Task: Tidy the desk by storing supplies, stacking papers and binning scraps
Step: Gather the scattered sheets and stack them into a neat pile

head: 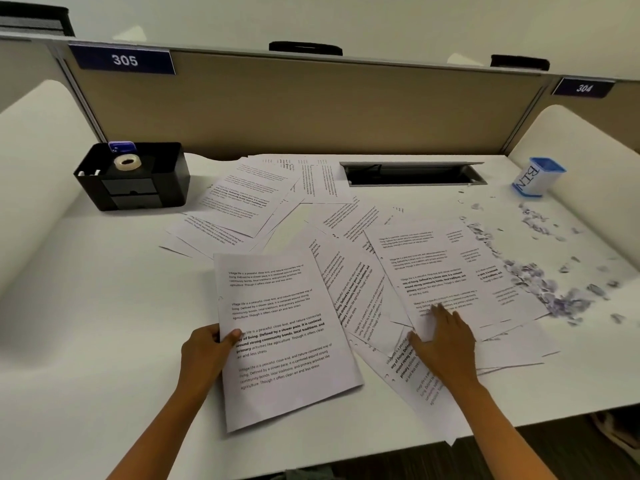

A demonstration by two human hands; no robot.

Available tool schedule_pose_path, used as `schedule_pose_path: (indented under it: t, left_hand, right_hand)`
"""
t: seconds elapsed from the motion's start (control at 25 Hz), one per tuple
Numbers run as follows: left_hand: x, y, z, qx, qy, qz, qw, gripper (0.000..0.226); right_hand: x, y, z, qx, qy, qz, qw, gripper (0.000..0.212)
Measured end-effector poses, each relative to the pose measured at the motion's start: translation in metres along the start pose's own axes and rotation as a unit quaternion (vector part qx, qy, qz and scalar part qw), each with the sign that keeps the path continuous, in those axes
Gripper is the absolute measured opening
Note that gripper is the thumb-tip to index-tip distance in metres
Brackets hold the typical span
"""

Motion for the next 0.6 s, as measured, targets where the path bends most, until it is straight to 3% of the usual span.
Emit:
schedule_pose_path:
  t: [0.2, 0.36, 0.48, 0.6]
  left_hand:
    - [-0.001, 0.002, 0.0, -0.007, 0.002, 0.001, 1.0, 0.026]
    - [-0.001, 0.002, -0.001, -0.005, 0.012, -0.001, 1.0, 0.026]
    - [-0.001, 0.001, -0.001, -0.007, 0.018, -0.002, 1.0, 0.024]
    - [0.001, 0.0, -0.001, -0.016, 0.019, -0.018, 1.0, 0.018]
  right_hand:
    - [0.008, -0.006, -0.007, 0.033, 0.038, 0.106, 0.993, 0.042]
    - [0.015, -0.011, -0.006, 0.034, 0.06, 0.136, 0.988, 0.044]
    - [0.03, -0.01, -0.01, 0.004, 0.01, 0.144, 0.99, 0.031]
    - [0.045, 0.003, -0.035, 0.055, -0.033, 0.218, 0.974, 0.029]
Point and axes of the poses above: each hand's wrist, its own y-axis away from the middle knuckle, its own x-axis out of the back of the hand, z = x × y, the point moved 2 cm from there along -y, towards the middle knuckle, and after that the axes turned 8 degrees about y, right-handed, at the moved point
